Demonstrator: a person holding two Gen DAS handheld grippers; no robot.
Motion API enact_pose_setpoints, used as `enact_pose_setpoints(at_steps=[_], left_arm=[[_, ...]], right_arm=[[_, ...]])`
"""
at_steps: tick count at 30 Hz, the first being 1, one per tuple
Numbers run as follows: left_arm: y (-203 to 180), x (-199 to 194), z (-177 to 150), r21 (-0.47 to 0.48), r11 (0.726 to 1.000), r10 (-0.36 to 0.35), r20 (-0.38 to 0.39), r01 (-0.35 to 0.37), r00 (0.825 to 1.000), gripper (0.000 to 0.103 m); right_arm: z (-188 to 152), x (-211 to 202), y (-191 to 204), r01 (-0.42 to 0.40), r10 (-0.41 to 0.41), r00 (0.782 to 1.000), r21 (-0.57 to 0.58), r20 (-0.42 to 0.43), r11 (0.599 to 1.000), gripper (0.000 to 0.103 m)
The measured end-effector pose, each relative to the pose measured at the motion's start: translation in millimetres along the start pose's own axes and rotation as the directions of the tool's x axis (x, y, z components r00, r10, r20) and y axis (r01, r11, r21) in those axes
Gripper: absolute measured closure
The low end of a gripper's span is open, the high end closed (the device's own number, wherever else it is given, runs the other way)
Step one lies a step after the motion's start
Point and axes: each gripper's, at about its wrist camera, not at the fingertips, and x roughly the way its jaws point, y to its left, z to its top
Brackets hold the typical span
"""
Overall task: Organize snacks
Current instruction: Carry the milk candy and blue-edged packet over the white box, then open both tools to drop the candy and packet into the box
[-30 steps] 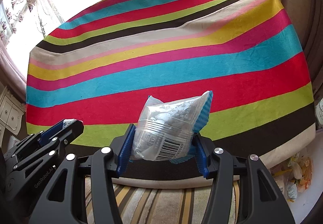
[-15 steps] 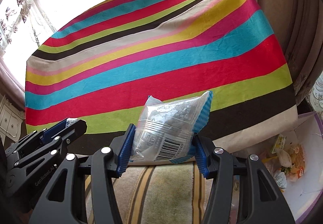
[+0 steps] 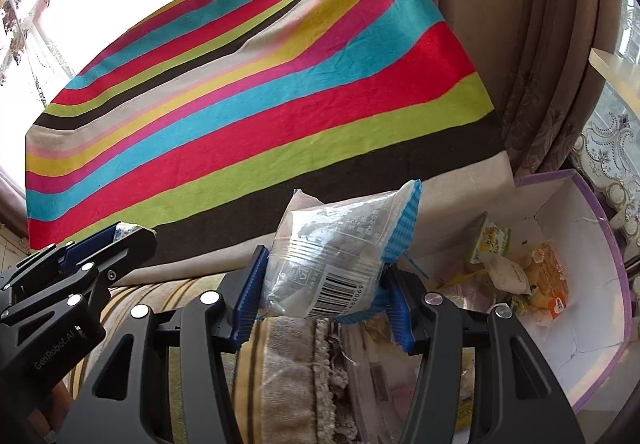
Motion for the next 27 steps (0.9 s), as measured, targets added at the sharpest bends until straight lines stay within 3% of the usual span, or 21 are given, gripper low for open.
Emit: enact_pose_setpoints(at_steps=[11,27], left_arm=[[-55.7,9.4,-6.6,0.094,0.992,-0.077,-0.052,0.082,0.996,0.069],[-103.9,29.0,-9.8,0.150,0.974,-0.154,-0.125,0.172,0.980,0.069]], right_arm=[[-13.1,-9.0,-36.4,0.051,-0.052,0.999,0.048,0.002,0.998,0.050],[-25.6,-24.4,-88.4,0.142,-0.144,0.989,0.113,0.010,0.983,0.051]])
